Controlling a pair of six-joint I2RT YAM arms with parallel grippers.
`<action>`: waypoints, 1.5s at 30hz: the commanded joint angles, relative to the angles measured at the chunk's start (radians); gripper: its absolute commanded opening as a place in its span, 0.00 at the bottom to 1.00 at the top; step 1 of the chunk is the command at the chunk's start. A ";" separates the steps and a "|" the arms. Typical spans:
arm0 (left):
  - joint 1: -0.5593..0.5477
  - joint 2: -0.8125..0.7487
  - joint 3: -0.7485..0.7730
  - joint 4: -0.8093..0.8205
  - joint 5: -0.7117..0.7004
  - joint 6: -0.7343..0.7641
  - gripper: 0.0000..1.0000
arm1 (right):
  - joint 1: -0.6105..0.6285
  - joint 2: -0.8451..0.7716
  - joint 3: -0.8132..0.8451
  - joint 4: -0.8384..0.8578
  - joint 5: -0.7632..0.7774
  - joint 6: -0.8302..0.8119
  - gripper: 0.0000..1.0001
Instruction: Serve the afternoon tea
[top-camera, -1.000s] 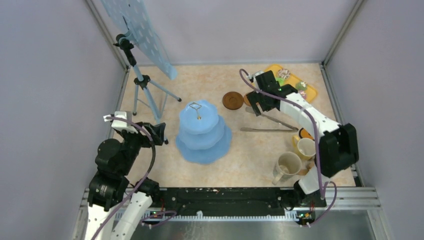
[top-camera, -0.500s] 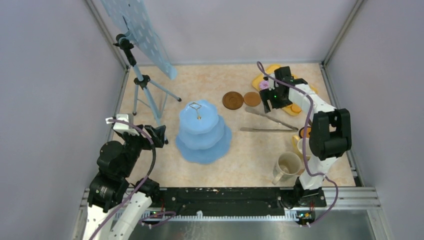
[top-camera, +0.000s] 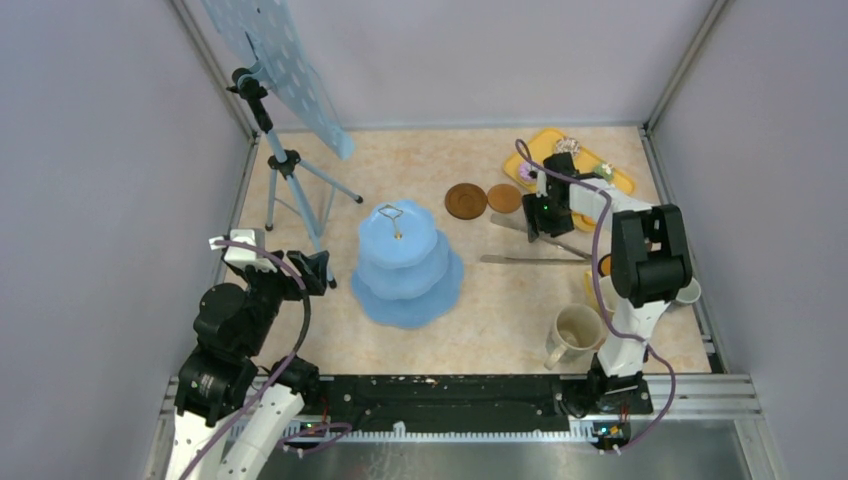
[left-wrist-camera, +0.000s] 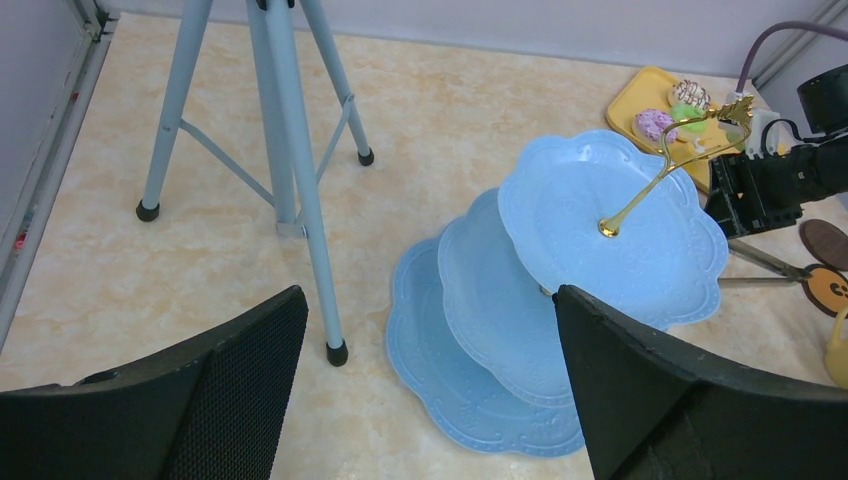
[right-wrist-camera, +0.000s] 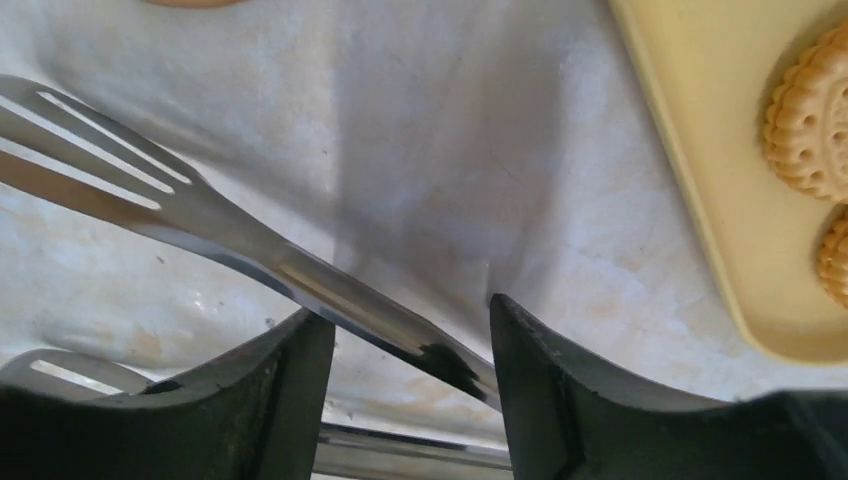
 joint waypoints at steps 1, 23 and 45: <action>-0.003 -0.003 -0.008 0.019 -0.014 -0.002 0.99 | 0.005 -0.043 -0.050 0.060 0.017 0.149 0.55; 0.032 0.015 -0.009 0.022 -0.004 0.000 0.99 | 0.095 -0.193 -0.220 0.277 -0.007 0.553 0.34; 0.036 0.034 -0.012 0.026 0.008 0.003 0.99 | 0.171 -0.457 -0.524 0.436 -0.071 0.536 0.82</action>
